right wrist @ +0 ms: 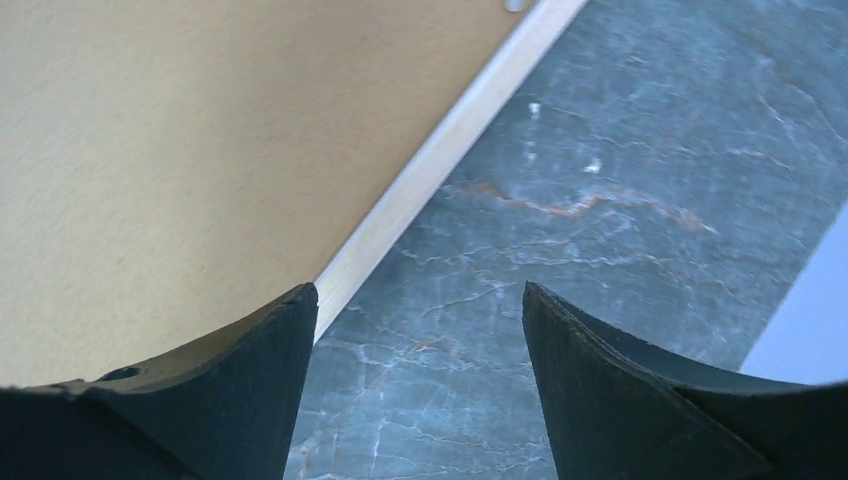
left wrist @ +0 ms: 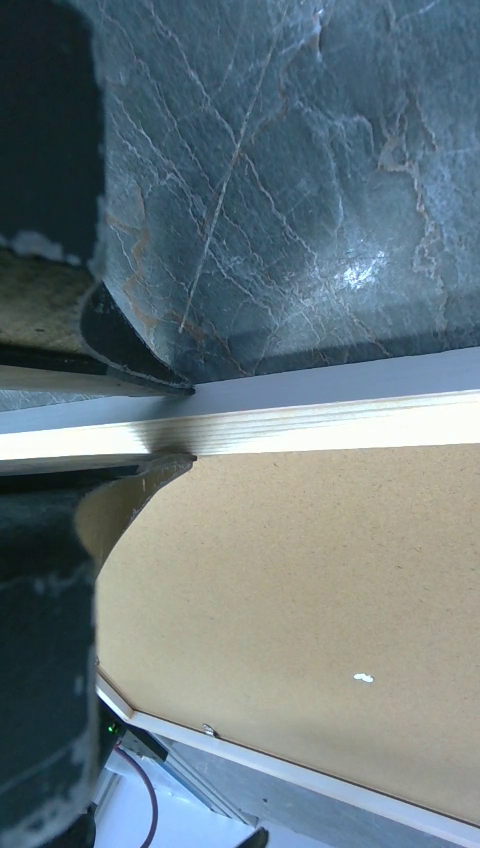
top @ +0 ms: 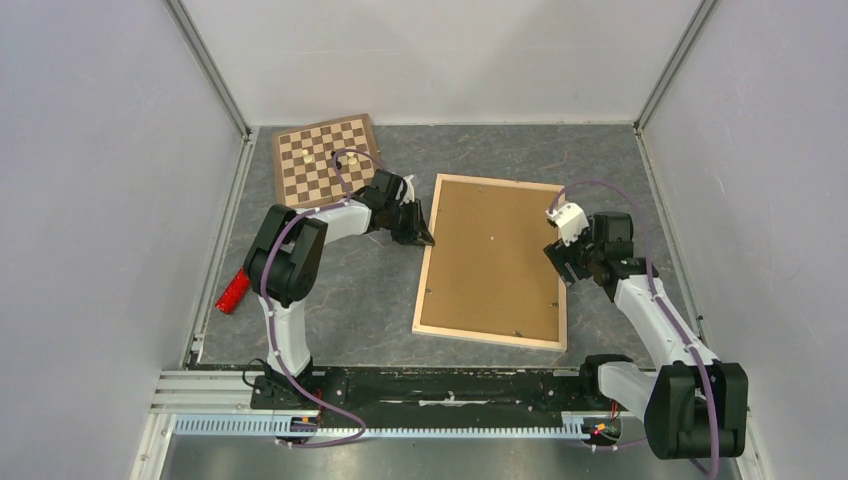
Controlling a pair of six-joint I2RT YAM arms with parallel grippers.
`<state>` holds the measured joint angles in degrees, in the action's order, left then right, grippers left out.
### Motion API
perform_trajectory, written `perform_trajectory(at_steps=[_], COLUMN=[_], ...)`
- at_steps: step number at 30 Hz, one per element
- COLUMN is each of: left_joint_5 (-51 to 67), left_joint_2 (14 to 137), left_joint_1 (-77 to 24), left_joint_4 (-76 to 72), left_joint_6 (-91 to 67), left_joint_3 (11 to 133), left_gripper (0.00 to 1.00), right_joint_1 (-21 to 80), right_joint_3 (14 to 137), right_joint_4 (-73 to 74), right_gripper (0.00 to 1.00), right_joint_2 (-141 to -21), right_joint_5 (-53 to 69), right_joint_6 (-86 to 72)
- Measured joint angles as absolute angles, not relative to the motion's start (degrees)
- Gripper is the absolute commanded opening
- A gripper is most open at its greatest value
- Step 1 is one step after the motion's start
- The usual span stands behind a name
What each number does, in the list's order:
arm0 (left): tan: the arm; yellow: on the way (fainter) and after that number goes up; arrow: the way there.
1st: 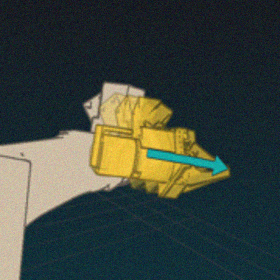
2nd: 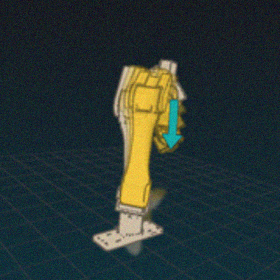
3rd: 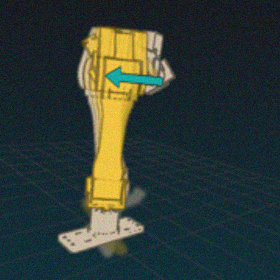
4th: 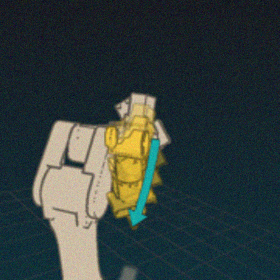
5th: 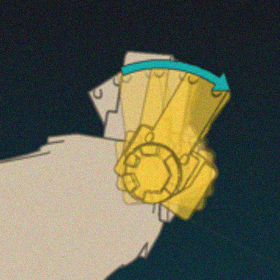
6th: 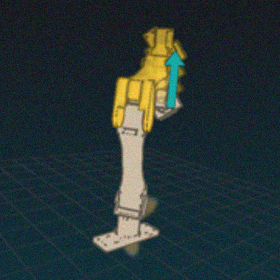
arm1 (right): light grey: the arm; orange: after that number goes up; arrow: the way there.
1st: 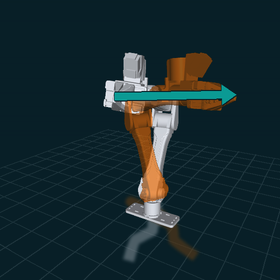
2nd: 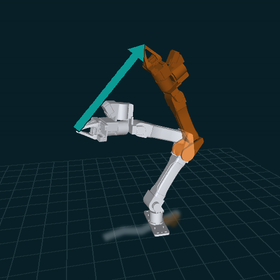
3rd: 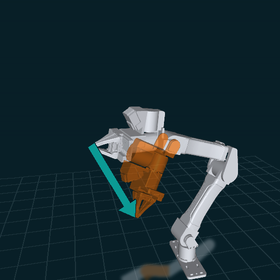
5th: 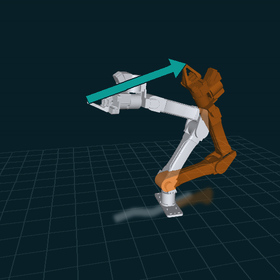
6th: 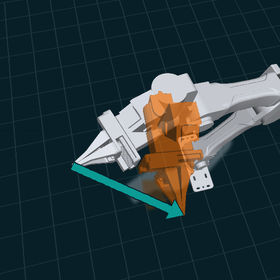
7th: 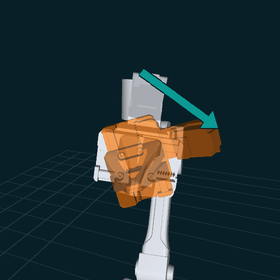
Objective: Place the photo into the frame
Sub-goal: Install the photo frame at the center of the board.
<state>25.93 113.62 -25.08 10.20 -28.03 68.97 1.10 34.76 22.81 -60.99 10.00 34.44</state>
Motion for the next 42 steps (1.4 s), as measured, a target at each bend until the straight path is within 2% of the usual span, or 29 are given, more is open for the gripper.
perform_trajectory(at_steps=[8, 25, 42], left_joint_5=[26.02, 26.11, 26.13], left_joint_2=[113.62, 113.62, 113.62], left_joint_1=[-25.08, -25.08, -25.08], left_joint_4=[10.20, 10.20, 10.20], left_joint_6=[-28.03, -28.01, -28.01], left_joint_3=[68.97, 68.97, 68.97], left_gripper=[0.02, 0.03, 0.02], right_joint_1=[1.10, 0.95, 0.95], right_joint_3=[37.39, 52.77, 54.72], right_joint_4=[14.04, 3.42, 2.31], right_gripper=[0.76, 0.73, 0.72], right_joint_2=[-67.16, -93.10, -99.22], right_joint_5=[2.66, 1.43, 1.39], right_joint_6=[27.81, 21.76, 21.06])
